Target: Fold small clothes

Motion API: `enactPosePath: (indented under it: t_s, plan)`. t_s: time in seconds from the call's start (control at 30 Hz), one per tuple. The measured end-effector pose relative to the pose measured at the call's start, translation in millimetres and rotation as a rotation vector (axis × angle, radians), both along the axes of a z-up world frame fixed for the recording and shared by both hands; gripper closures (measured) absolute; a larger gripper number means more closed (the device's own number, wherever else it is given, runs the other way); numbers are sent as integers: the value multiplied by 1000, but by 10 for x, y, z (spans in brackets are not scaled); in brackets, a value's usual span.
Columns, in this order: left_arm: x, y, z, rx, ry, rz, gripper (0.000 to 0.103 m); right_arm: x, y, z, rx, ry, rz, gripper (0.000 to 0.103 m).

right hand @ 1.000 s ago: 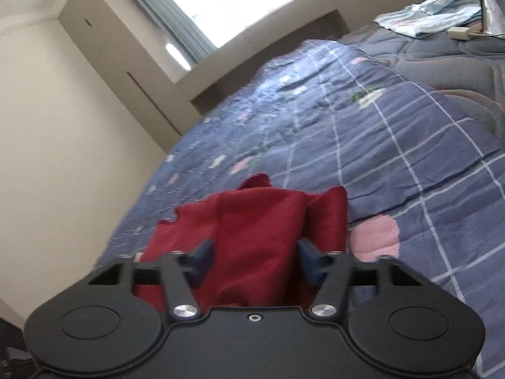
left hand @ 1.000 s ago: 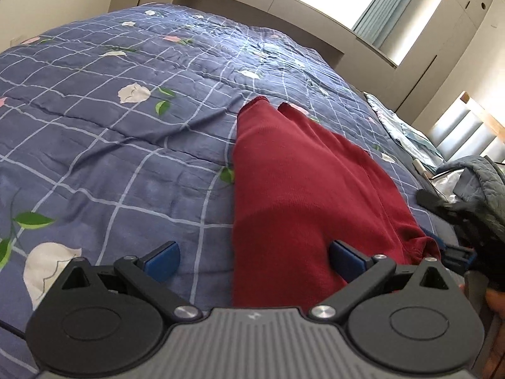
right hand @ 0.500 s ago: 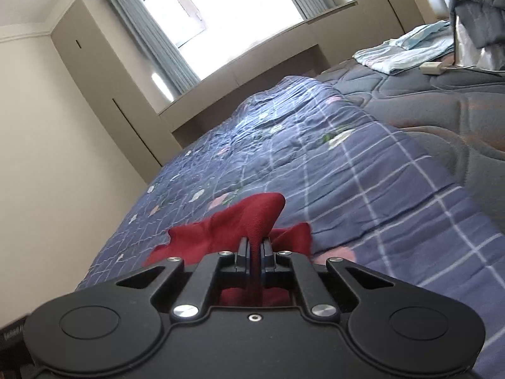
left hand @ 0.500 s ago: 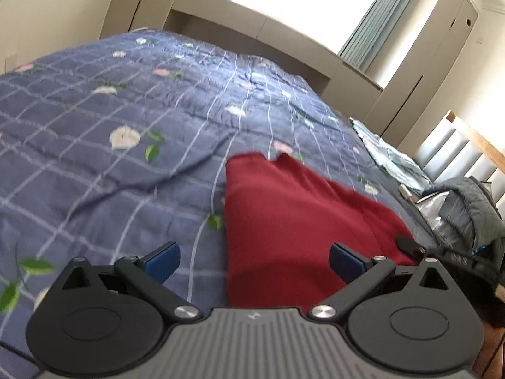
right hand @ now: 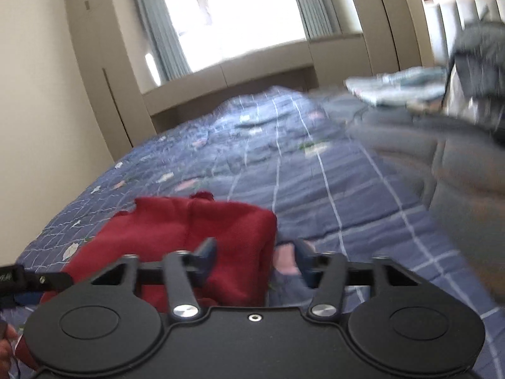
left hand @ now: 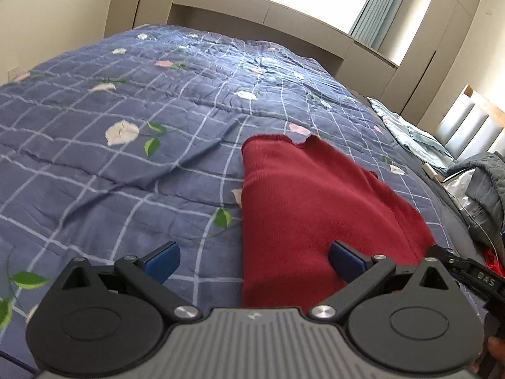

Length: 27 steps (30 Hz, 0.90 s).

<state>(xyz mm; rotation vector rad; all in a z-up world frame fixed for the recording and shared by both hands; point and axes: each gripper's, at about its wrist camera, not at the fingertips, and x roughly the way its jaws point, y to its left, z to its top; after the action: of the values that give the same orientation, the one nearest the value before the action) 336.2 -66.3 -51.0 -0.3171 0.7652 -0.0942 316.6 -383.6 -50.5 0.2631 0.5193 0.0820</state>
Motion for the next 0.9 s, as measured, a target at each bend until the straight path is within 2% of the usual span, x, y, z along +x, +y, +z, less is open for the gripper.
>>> enactPosePath:
  t_s: [0.1,0.2,0.3,0.47,0.6,0.77,0.9]
  plan:
    - [-24,-51,78,47,-42,7,0,-108,91,27,-62,-31,17,27]
    - [-45,-131,54,94,-41,1,1,-267,167,-41,-155,-27,17,22]
    - [-106,-132,-24,98,-50,18,1,-370,179,-180,-239,-10,-4,19]
    - [-128,-15,-191,18,-27,32,0,-330,93,-304,-192,48,-35,15]
    - [-152,-35,-250,47,-52,30,0,-328,134,-339,-217,45,-39,13]
    - [-168,-41,-223,50,-64,33,0,-374,38,-296,-150,26,-31,11]
    - [-168,-24,-42,71,-72,17,0,-389,-19,-150,-138,-43,-14,1]
